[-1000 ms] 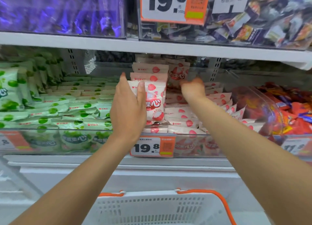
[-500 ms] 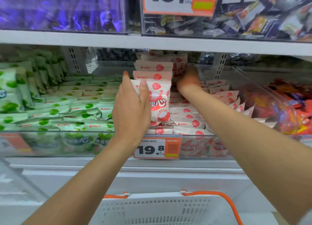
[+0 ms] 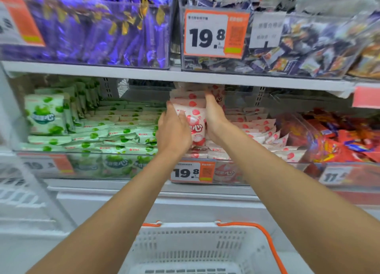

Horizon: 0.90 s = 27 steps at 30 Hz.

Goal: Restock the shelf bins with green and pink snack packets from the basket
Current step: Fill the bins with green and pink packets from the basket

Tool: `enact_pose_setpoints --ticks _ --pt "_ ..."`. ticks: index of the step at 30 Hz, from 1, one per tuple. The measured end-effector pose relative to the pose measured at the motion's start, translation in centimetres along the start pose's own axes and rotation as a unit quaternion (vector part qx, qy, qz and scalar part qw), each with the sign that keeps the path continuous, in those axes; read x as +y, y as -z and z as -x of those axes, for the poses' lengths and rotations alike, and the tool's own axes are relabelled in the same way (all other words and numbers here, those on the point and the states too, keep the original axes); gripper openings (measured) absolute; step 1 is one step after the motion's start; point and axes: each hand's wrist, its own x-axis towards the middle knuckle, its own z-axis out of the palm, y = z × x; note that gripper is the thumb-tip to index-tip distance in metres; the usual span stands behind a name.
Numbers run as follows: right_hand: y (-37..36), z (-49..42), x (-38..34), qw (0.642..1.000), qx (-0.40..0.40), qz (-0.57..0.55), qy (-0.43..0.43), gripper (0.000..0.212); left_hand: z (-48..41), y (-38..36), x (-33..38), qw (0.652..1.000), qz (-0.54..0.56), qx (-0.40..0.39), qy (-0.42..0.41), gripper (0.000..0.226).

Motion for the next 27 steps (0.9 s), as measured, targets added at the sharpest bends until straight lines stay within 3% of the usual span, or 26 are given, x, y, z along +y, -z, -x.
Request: enact_pose_setpoints --ticks 4,6,9,11,13,16,20,24,27 --pt "2.3 2.3 1.5 0.975 0.054 0.174 0.126 0.056 2.1 0.9 -0.5 0.999 0.034 0.013 -0.02 0.058" --pt "3.1 4.1 2.7 0.942 0.026 0.251 0.22 0.058 2.8 1.5 -1.1 0.999 0.035 0.022 -0.036 0.056" --pt "2.7 5.1 4.3 0.914 -0.013 0.315 0.254 0.065 1.4 2.2 -0.9 0.997 0.069 -0.024 -0.009 0.054" --pt "1.3 4.9 3.5 0.956 0.029 0.221 0.189 0.069 -0.4 2.3 0.2 0.994 0.093 -0.044 0.032 0.054" --pt "-0.1 2.1 2.1 0.995 0.075 0.047 0.05 0.074 -2.7 1.9 1.1 0.984 0.142 -0.04 0.099 0.057" --pt "0.0 -3.7 1.8 0.984 0.08 -0.136 -0.089 0.104 -5.1 1.2 1.3 0.95 0.247 -0.057 0.182 0.068" --pt "-0.3 -4.6 2.0 0.991 0.054 -0.102 -0.071 0.072 -5.9 0.9 1.1 0.941 0.259 -0.117 0.185 0.068" --pt "0.1 -5.1 2.2 0.987 0.069 -0.135 -0.055 0.075 -6.7 0.6 0.8 0.955 0.202 -0.149 0.159 0.071" --pt "0.4 -5.0 1.9 0.988 0.04 -0.143 -0.047 0.06 -7.1 0.4 0.6 0.959 0.182 -0.174 0.131 0.072"
